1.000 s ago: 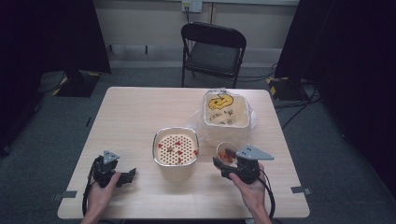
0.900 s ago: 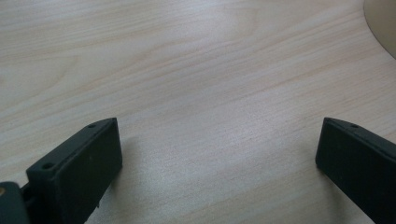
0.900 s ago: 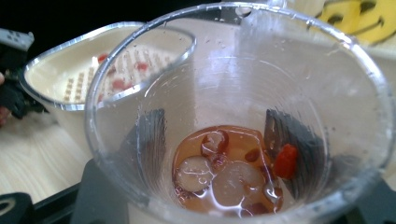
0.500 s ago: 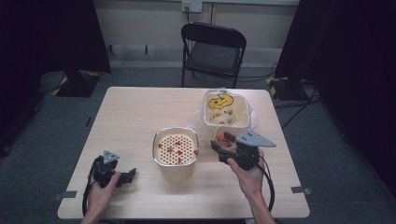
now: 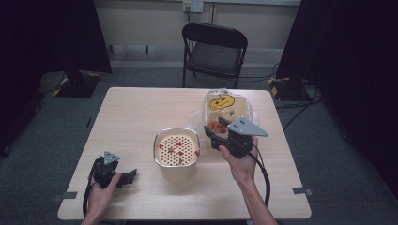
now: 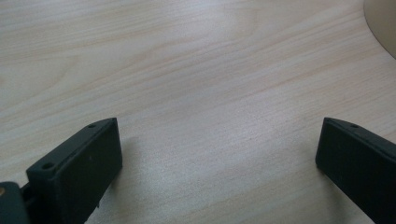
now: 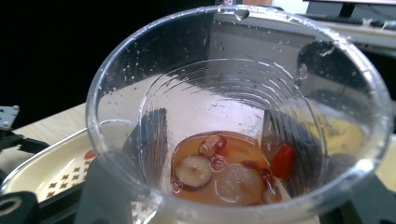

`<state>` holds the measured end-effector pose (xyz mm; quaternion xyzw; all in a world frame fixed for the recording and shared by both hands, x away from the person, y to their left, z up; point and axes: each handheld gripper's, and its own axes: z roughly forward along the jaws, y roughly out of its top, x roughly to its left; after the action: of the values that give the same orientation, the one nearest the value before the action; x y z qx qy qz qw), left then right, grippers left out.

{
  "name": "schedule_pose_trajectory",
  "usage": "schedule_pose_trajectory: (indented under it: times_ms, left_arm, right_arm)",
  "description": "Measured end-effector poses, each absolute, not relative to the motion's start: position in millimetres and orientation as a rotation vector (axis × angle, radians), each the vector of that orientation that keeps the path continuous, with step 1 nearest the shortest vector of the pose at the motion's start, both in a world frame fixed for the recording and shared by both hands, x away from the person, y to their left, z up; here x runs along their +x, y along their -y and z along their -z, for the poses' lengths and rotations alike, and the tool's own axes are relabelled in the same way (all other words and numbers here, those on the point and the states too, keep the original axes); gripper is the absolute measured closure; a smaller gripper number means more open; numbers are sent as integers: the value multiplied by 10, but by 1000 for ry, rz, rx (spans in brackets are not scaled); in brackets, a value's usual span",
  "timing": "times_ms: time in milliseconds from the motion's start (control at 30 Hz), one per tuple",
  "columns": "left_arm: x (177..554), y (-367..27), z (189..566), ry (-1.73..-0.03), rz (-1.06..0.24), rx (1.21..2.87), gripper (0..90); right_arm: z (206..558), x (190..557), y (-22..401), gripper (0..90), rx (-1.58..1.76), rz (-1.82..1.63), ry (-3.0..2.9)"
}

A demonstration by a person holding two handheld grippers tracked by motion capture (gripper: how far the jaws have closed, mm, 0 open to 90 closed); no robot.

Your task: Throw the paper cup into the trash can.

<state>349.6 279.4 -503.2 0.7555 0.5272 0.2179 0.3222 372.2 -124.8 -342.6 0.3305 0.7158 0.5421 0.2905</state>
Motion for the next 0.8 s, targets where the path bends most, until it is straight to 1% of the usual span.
schedule_pose_trajectory:
  times_ms: [200,300,400,800]
  left_arm:
    - [3496,-2793,5032,-1385,-572,1983,0]
    - [3496,-2794,5032,-1385,-572,1984,0]
    - [3496,-2793,5032,-1385,-572,1983,0]
    - [3496,-2794,5032,-1385,-572,1983,0]
  right_arm:
    - [3304,3781,1004,422,752,-1285,-1952]
    - [3282,3788,949,424,715,-1241,-1957]
    - [3251,3806,831,426,632,-1122,-1963]
    - [3300,3863,562,436,453,-823,-1989]
